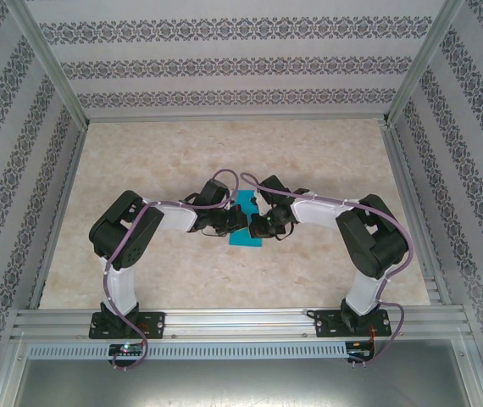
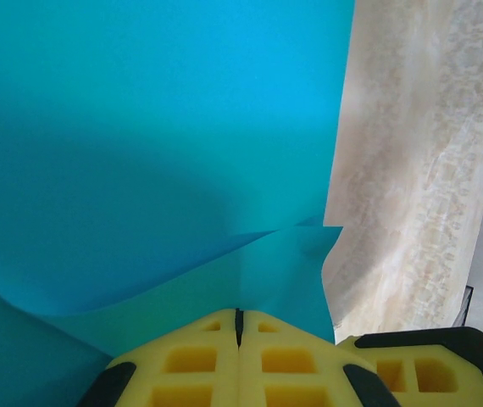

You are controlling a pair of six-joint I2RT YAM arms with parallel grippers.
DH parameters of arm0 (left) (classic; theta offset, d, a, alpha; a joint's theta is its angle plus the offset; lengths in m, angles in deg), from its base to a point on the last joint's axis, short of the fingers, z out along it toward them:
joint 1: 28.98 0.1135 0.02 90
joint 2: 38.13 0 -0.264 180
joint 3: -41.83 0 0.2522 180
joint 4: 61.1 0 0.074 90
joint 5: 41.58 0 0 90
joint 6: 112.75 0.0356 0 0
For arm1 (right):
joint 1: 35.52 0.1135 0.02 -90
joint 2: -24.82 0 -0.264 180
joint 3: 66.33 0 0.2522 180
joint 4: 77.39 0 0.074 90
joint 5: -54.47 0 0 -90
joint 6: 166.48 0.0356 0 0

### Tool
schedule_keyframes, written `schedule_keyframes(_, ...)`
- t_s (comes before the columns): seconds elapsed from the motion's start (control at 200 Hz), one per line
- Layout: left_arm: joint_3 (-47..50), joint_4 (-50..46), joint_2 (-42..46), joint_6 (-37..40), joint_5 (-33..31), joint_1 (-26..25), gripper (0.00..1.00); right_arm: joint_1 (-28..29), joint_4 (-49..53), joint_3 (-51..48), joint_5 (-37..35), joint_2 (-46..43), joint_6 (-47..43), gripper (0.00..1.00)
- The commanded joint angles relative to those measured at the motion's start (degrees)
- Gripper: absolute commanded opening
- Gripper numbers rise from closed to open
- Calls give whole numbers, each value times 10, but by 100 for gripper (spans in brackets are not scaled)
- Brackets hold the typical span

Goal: Fold a paper plane with a square sheet of paper (pick it up from the middle)
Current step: Fold the triangle a second time at the center of the table.

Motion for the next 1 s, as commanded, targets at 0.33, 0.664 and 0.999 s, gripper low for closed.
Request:
schedule_keyframes(0.33,38,-115,-45,-5,-90,-6,0,7,61,-21,-11,-20,-34,0)
schedule_keyframes(0.664,32,-123,-47,-2,-91,-6,0,7,86,-66,-19,-59,-36,0)
schedule_keyframes(0.999,39,-102,-42,-2,-78,-6,0,6,6,-77,-42,-138,22,0)
